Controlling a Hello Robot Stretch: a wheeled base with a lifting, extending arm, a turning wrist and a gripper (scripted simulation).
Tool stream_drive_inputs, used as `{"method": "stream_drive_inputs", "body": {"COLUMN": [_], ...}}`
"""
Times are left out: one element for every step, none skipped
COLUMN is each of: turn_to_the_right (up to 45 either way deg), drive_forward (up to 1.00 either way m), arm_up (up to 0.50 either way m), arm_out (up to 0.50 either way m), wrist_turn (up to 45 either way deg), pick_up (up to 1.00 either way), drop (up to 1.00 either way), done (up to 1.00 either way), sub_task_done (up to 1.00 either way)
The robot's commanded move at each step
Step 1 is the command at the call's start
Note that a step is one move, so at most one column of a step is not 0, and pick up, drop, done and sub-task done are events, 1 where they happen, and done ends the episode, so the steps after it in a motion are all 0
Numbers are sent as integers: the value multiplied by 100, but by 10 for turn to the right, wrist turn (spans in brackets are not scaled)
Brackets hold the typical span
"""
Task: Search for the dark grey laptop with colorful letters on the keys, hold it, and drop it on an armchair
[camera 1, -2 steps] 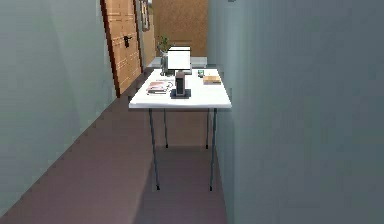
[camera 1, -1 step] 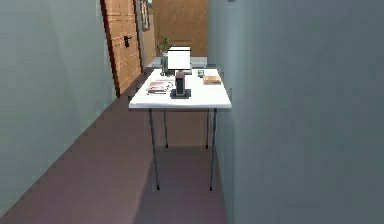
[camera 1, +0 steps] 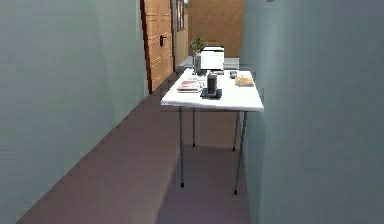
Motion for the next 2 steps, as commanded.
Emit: {"method": "stream_drive_inputs", "body": {"turn_to_the_right": [0, -210], "drive_forward": [15, 0], "arm_up": [0, 0], "arm_out": [0, 0], "wrist_turn": [0, 0], "pick_up": [0, 0], "drop": [0, 0], "done": [0, 0], "sub_task_done": [0, 0]}}
